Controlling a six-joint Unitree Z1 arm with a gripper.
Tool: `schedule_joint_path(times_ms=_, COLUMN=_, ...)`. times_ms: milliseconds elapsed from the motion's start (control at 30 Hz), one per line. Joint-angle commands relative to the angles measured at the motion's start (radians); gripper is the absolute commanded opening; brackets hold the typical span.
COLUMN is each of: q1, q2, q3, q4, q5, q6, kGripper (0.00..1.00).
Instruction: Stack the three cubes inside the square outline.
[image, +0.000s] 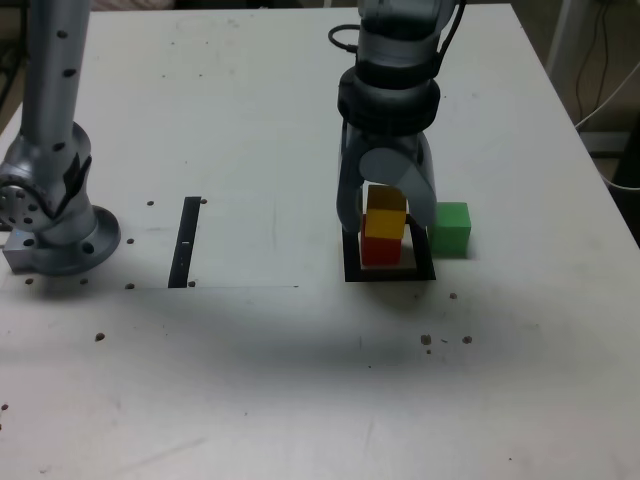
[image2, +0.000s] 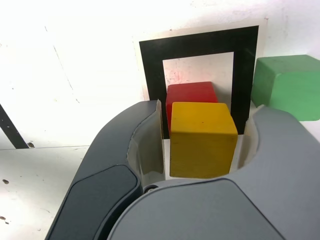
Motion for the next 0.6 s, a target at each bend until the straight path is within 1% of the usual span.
schedule_joint_path(times_ms=0, q1=0.001, q2=-0.001, q3=0.007, q4=-0.002, q5=-0.003, q6=-0.002, kGripper=0.73)
schedule_joint_path(times_ms=100, q1=0.001, q2=-0.005, q3=0.014, q4=-0.001, q5=-0.001, q6=-0.004, kGripper=0.78)
schedule_joint_path(times_ms=233, q1=0.001, q2=-0.012, q3=0.017, q4=0.001, q5=0.007, q6=-0.012, kGripper=0.92)
schedule_joint_path(times_ms=300, q1=0.000, q2=-0.020, q3=0.018, q4=0.001, q5=0.014, q6=-0.013, kGripper=0.98)
schedule_joint_path(times_ms=467, q1=-0.013, q2=-0.068, q3=0.026, q4=0.015, q5=0.045, q6=-0.007, kGripper=0.99)
schedule_joint_path(times_ms=567, q1=-0.019, q2=-0.096, q3=0.021, q4=0.036, q5=0.054, q6=-0.007, kGripper=0.99)
